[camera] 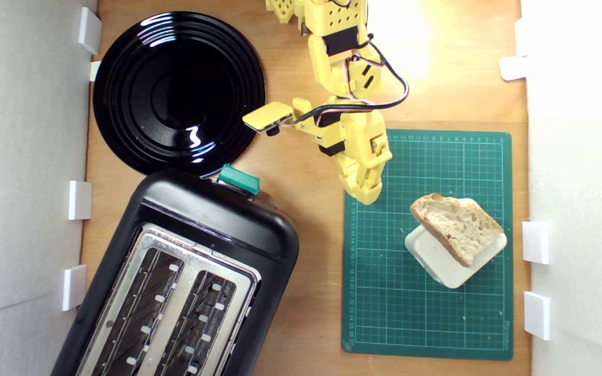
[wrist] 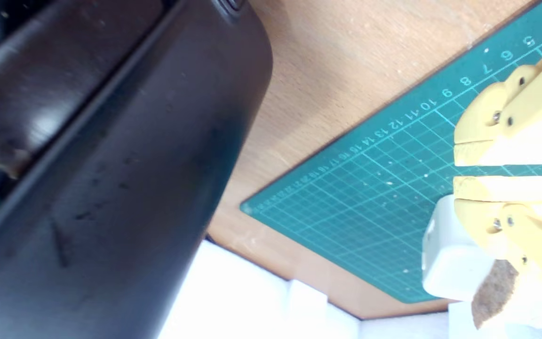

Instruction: Pick bread and place in toaster

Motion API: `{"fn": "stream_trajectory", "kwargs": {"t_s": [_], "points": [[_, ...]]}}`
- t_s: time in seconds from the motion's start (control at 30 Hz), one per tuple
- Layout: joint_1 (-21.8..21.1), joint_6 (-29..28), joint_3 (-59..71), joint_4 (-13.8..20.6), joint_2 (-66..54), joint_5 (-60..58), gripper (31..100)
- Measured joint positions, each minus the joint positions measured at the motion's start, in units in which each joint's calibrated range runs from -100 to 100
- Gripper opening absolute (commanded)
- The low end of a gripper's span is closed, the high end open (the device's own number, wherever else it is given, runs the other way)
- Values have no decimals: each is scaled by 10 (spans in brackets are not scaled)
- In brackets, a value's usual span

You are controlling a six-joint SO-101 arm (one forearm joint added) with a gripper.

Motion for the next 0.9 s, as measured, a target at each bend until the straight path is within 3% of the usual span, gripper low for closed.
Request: {"fn": "stream_trajectory", "kwargs": {"t_s": [0.07, 0.13, 0.4, 0.63, 0.9], "points": [[0, -23, 0, 49, 21, -34, 504], [0, -39, 0, 75, 35, -62, 504], [0, -49, -1, 91, 87, -156, 504], [33, -54, -1, 166, 119, -236, 504], [42, -55, -1, 192, 121, -250, 511]]}}
